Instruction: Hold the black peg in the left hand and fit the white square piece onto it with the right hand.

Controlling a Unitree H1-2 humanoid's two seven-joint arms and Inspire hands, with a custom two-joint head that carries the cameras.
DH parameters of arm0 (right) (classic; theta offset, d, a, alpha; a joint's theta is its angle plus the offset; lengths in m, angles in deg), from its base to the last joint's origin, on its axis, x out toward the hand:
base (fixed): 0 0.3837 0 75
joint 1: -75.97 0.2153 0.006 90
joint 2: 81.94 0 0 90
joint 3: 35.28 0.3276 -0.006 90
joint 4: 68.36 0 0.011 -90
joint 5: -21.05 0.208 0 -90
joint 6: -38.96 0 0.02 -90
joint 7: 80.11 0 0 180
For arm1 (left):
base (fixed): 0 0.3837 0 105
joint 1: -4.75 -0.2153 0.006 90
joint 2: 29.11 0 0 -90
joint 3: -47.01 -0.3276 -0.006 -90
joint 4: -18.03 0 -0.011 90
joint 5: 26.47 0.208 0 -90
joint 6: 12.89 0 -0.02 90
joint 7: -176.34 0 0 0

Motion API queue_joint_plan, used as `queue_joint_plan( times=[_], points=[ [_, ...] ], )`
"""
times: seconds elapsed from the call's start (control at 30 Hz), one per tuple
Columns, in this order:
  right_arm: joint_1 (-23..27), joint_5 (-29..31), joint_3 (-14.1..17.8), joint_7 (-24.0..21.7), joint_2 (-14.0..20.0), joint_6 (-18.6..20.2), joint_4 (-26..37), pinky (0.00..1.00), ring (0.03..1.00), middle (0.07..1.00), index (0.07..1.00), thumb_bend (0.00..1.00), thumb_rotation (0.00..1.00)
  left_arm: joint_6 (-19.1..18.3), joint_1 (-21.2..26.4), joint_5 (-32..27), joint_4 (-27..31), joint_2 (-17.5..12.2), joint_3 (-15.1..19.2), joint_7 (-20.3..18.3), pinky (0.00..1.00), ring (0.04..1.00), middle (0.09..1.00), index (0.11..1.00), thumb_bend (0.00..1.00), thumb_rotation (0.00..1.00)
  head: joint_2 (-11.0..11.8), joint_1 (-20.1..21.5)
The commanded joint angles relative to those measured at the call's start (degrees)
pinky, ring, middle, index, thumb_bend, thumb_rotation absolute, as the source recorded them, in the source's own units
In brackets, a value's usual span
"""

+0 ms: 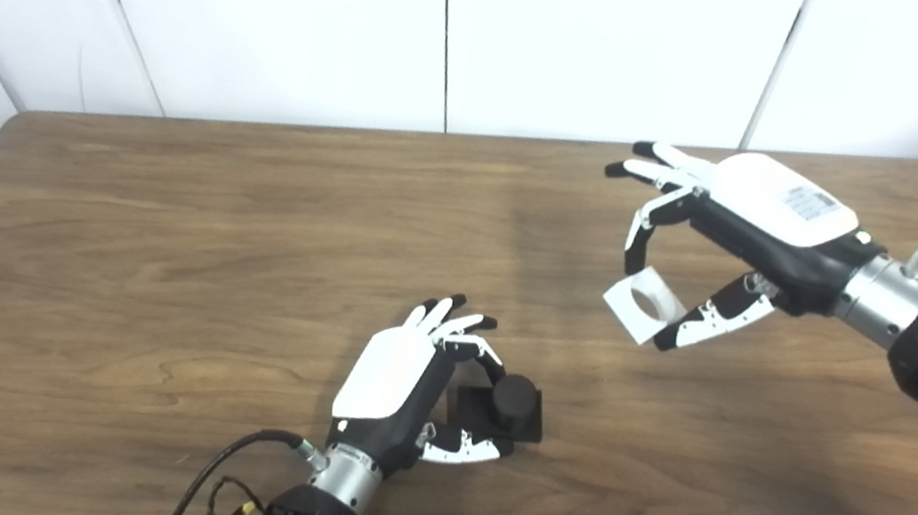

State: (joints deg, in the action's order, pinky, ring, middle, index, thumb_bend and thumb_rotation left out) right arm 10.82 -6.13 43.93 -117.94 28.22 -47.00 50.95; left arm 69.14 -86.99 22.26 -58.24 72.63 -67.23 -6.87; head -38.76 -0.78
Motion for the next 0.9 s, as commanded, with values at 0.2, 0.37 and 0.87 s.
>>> queue_joint_plan(
  times=[0.2, 0.37, 0.87],
  points=[
    [1.0, 0.7, -1.2, -1.3, -1.6, 0.9, 4.5, 0.92, 1.0, 0.926, 0.49, 0.52, 0.14, -0.5, 1.1, 1.0, -0.7, 0.0, 0.2, -0.3, 1.0, 0.988, 0.871, 0.487, 0.51, 0.08, -0.4, -0.1],
    [1.0, -0.6, -2.5, -1.5, -3.0, -0.1, 4.7, 0.93, 1.0, 0.921, 0.489, 0.52, 0.14, -0.8, 1.2, 1.0, -0.4, -0.1, 0.3, -0.6, 1.0, 0.986, 0.869, 0.487, 0.51, 0.08, -0.7, 0.2],
    [1.4, -5.4, -6.7, -1.3, -7.8, -1.8, 2.8, 0.94, 1.0, 0.916, 0.49, 0.53, 0.14, -0.5, 1.3, 0.7, -0.2, -0.2, 0.5, -1.2, 1.0, 0.988, 0.872, 0.487, 0.51, 0.08, -1.2, 1.3]
  ],
)
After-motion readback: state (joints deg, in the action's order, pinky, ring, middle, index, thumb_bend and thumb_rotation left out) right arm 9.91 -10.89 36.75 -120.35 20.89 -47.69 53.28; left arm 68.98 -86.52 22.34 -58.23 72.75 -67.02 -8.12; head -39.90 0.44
